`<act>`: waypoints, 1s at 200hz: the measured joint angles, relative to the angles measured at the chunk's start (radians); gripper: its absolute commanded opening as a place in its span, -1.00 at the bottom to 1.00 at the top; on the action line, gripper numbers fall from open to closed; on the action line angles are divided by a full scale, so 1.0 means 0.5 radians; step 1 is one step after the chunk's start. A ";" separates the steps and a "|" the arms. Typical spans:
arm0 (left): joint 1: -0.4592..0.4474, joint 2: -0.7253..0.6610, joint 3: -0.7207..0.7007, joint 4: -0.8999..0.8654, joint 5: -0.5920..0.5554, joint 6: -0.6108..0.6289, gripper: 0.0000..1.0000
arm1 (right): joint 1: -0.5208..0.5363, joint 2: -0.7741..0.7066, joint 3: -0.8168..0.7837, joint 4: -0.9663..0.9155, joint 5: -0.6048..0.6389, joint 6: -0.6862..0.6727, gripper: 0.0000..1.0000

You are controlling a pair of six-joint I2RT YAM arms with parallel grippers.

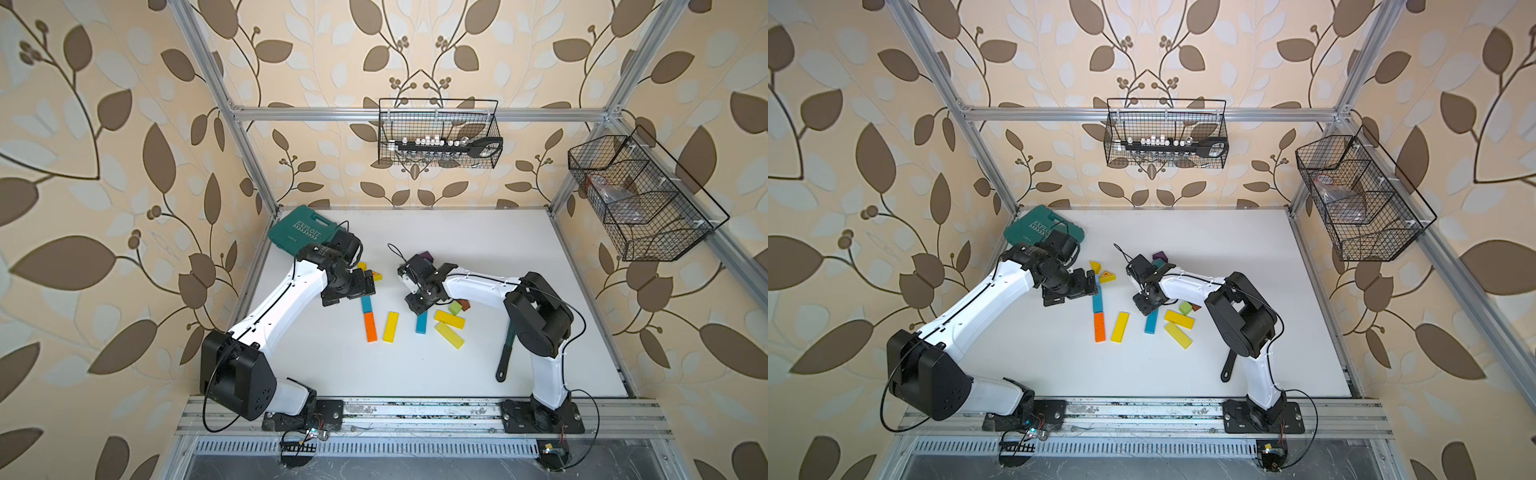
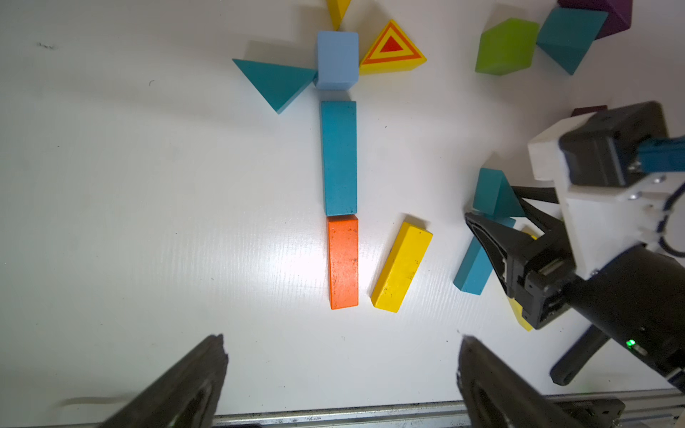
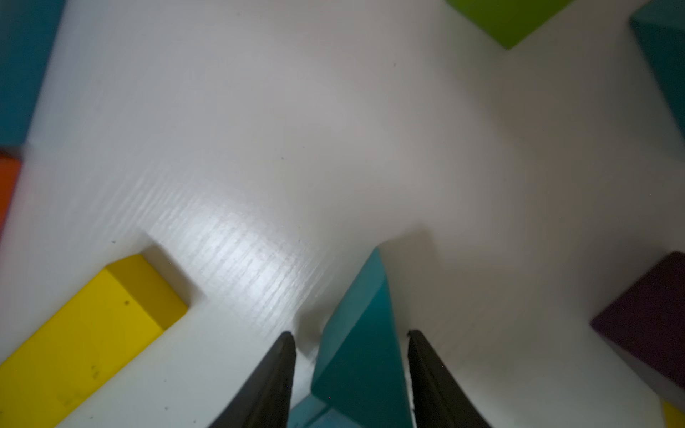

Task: Assemble a small pinwheel with building blocks
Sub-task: Pick up the building block from the center of the board.

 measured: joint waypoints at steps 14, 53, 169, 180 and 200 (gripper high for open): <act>0.000 0.018 0.000 -0.004 -0.018 0.001 0.98 | -0.005 0.000 0.008 -0.001 0.027 -0.010 -0.22; 0.000 0.113 0.013 -0.028 -0.034 0.005 0.98 | -0.042 0.000 0.009 0.002 0.058 0.014 -0.50; 0.003 0.143 0.151 -0.146 -0.270 0.069 0.98 | -0.377 0.235 0.362 -0.059 0.131 0.414 -0.92; 0.004 0.143 0.151 -0.153 -0.278 0.069 0.98 | -0.377 0.266 0.416 -0.076 0.140 0.453 -0.83; 0.005 0.143 0.150 -0.163 -0.287 0.069 0.98 | -0.374 0.299 0.472 -0.114 0.144 0.516 -0.60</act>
